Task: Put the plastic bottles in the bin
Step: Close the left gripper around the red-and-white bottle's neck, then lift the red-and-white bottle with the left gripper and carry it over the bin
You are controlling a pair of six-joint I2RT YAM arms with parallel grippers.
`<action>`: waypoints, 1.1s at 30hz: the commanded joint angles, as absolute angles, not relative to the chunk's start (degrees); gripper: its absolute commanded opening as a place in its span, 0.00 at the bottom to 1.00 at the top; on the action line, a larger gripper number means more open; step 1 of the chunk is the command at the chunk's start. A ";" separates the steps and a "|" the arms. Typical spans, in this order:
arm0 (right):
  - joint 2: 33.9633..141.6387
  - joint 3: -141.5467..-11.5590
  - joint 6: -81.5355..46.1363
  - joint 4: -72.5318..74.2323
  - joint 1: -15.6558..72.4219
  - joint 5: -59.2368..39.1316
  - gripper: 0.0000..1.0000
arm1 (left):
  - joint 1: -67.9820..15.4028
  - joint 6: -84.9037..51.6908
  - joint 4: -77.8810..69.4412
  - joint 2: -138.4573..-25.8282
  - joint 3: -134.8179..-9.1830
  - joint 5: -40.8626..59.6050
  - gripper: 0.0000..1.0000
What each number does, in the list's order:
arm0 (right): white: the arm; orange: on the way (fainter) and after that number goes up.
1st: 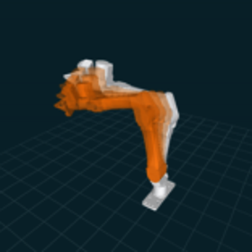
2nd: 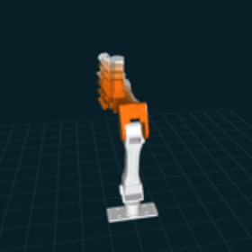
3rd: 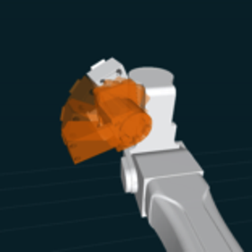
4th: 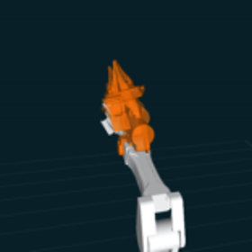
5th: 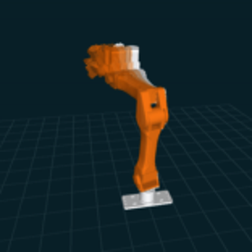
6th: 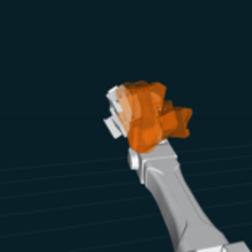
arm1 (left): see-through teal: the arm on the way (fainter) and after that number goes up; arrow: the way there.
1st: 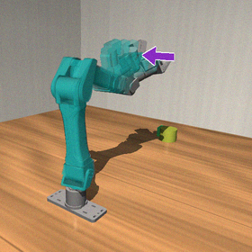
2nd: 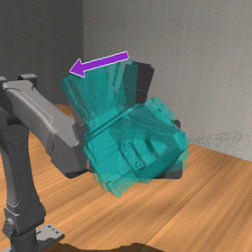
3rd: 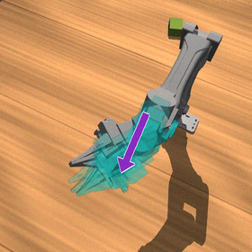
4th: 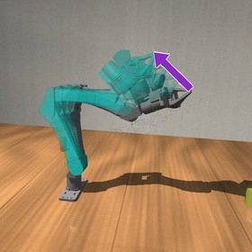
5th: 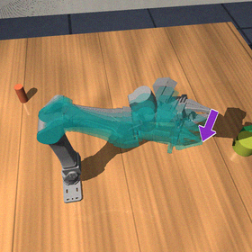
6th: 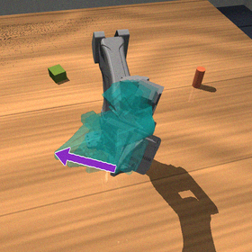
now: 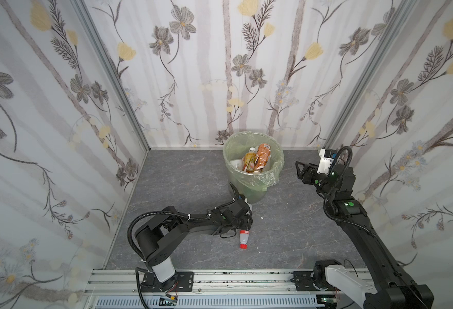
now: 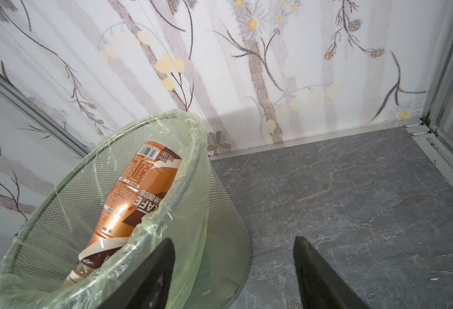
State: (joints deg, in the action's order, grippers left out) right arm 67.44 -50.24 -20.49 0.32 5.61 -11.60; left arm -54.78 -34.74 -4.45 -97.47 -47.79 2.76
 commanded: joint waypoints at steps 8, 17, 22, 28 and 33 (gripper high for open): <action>67.76 -50.28 -20.17 2.24 5.55 -11.25 0.72 | -54.87 -29.97 -5.28 -92.29 -48.02 7.43 0.49; 67.85 -50.19 -20.30 2.20 5.54 -11.16 0.73 | -54.21 -25.15 -5.19 -84.91 -45.08 12.88 0.49; 68.01 -50.23 -20.30 2.49 5.56 -11.05 0.73 | -53.36 -22.47 -5.19 -77.34 -42.32 16.84 0.49; 68.72 -49.69 -21.29 3.62 5.54 -11.65 0.73 | -52.75 -20.20 -5.19 -68.78 -41.57 19.48 0.49; 69.52 -49.70 -22.07 4.65 5.56 -12.83 0.73 | -51.48 -19.31 -5.19 -65.63 -42.95 18.69 0.48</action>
